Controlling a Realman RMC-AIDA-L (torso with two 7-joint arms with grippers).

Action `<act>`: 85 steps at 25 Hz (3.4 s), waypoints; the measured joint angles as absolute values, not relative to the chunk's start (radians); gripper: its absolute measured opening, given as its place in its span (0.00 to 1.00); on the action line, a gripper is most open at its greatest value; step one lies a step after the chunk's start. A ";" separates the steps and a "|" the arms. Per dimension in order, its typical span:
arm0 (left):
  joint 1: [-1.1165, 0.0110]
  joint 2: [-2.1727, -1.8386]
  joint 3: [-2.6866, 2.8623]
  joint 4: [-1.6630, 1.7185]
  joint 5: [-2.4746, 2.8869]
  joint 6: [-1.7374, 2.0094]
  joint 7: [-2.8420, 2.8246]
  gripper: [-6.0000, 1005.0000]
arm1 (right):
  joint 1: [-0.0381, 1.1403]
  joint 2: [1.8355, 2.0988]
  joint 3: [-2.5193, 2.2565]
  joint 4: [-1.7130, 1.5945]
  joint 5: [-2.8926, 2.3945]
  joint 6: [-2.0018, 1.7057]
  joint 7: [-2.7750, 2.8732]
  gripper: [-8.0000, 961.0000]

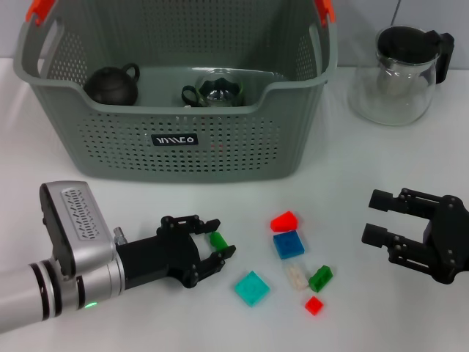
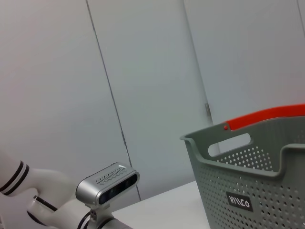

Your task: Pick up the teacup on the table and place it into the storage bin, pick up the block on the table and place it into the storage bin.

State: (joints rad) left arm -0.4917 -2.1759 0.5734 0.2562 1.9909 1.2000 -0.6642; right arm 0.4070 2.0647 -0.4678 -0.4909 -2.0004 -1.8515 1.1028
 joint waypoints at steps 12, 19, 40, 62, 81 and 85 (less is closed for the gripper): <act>-0.494 -2.174 0.580 0.256 1.997 1.208 -0.667 0.40 | 0.406 2.063 -0.467 -0.491 -2.000 -1.864 1.103 0.64; -0.462 -2.164 0.565 0.352 1.989 1.364 -0.821 0.40 | 0.404 2.060 -0.458 -0.491 -2.000 -1.876 1.103 0.64; -0.715 -2.021 0.364 0.732 1.814 1.779 -1.664 0.40 | 0.402 2.060 -0.455 -0.491 -2.001 -1.875 1.108 0.64; -0.674 -2.094 0.758 1.008 1.911 1.190 -1.972 0.57 | 0.405 2.061 -0.454 -0.491 -2.001 -1.867 1.110 0.64; -0.325 -2.171 0.535 0.730 2.005 1.823 -1.015 0.85 | 0.410 2.060 -0.443 -0.491 -2.001 -1.850 1.121 0.64; -0.332 -2.174 0.613 0.595 2.045 1.733 -0.898 0.84 | 0.413 2.057 -0.442 -0.491 -2.001 -1.849 1.131 0.64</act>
